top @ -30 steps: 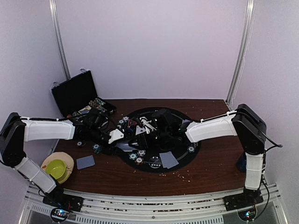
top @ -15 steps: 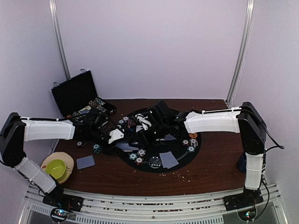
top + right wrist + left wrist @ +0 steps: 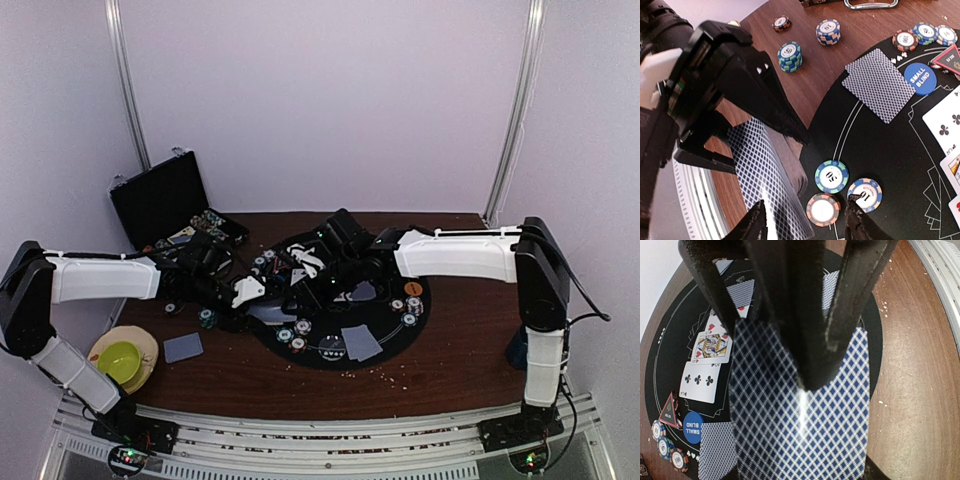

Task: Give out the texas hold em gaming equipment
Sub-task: Pick up the poker card from the face-down deck piles.

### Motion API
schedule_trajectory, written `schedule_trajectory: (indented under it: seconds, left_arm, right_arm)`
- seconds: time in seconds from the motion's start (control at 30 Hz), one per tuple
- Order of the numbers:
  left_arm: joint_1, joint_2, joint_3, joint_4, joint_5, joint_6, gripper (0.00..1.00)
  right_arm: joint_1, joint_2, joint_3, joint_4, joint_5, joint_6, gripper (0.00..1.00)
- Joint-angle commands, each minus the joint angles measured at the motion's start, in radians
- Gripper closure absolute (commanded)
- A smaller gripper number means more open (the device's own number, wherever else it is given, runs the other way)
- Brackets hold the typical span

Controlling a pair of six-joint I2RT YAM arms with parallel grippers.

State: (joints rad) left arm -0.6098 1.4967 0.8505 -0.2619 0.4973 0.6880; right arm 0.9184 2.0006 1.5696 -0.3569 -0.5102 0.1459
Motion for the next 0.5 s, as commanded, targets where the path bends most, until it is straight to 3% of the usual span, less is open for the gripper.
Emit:
schedule_trajectory:
  seconds: [0.0,0.47]
  left_arm:
    - [-0.001,0.004,0.008,0.027,0.021,0.01,0.47]
    - [0.0,0.008,0.01,0.026,0.019,0.01,0.47]
  right_arm:
    - [-0.007,-0.016,0.03,-0.049,-0.008,-0.027,0.47]
    - [-0.007,-0.001,0.071,-0.067,-0.022,-0.034,0.57]
